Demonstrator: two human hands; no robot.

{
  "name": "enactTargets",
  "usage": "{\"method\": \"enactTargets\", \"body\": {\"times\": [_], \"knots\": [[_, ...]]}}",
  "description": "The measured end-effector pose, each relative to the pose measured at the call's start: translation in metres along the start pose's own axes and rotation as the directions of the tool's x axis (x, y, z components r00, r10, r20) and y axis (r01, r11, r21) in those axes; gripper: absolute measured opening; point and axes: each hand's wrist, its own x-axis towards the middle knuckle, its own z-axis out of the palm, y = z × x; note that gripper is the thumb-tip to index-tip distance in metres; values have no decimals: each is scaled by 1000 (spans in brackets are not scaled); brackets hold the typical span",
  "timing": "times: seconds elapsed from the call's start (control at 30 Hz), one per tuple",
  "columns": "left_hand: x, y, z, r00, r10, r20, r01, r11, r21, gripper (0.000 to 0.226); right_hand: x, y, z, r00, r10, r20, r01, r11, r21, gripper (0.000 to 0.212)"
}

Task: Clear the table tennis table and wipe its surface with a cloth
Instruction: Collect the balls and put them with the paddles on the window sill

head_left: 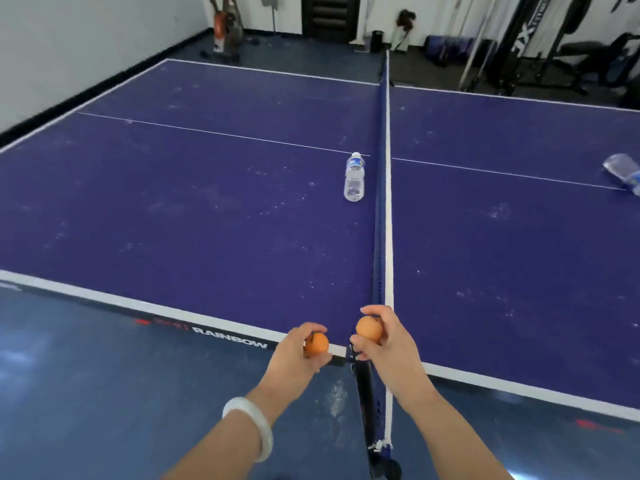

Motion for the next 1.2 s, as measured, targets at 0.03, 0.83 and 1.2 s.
{"method": "enactTargets", "body": {"times": [0.03,0.83,1.2], "knots": [[-9,-3,-9,998,-37,-43,36,999,-26,35,2,-5,9,998,-18,68,19,1000,-9,39],[-377,-225,-309,468,-569,-676,220,816,-534,24,-194,-89,520,435,-2,901,461,859,-221,24],[-492,-338,-413,249,-715,-654,193,698,-690,23,-296,-92,726,237,121,964,541,808,-234,25]]}}
